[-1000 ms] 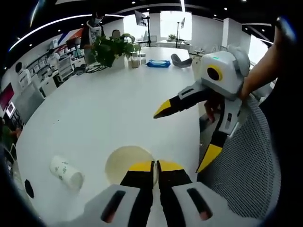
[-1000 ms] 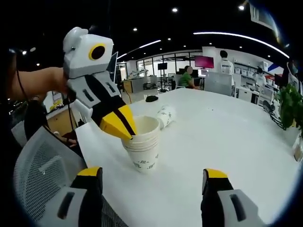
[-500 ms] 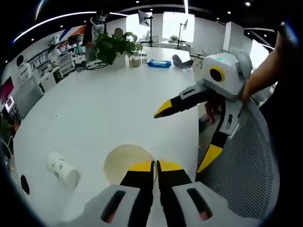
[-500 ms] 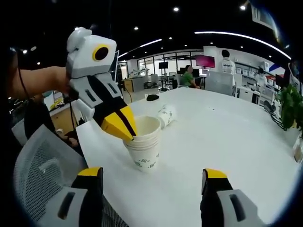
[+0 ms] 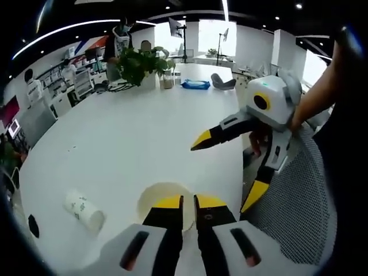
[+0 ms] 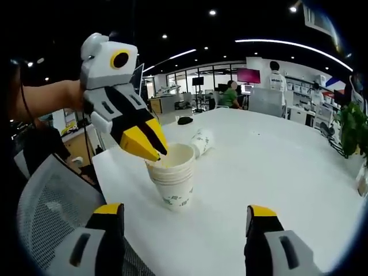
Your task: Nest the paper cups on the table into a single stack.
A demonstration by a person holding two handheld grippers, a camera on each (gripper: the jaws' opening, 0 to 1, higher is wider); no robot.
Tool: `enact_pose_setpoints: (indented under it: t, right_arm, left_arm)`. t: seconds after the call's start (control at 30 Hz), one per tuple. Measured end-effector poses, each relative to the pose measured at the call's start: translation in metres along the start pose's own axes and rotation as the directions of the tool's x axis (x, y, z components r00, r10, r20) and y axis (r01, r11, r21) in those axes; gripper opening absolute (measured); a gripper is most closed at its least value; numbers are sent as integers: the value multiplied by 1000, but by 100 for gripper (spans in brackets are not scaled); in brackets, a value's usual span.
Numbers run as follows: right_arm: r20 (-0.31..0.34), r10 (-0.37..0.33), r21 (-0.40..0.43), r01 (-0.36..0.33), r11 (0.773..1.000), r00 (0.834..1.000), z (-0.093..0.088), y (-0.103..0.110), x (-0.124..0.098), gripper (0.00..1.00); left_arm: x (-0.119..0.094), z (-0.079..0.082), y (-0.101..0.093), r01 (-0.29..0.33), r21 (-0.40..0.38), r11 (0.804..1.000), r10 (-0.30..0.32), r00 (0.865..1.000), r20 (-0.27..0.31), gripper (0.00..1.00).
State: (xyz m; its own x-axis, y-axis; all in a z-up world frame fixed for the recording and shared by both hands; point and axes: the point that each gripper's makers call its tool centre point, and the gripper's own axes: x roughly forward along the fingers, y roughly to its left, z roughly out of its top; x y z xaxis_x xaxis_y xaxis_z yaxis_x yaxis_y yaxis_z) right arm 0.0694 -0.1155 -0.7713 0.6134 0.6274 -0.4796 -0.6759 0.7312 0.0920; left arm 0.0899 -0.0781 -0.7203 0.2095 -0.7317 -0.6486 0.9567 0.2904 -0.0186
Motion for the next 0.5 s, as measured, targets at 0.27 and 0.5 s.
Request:
enact_pose_setpoints:
  t: [0.27, 0.5]
  right_arm:
    - [8, -7, 6, 7, 1000, 1000, 1, -3, -1, 88]
    - [25, -17, 16, 17, 1000, 1000, 4, -6, -2, 89]
  left_arm:
    - [-9, 12, 31, -101, 2, 995, 101, 993, 63, 16]
    - [-15, 6, 59, -175, -27, 984, 176, 982, 67, 29]
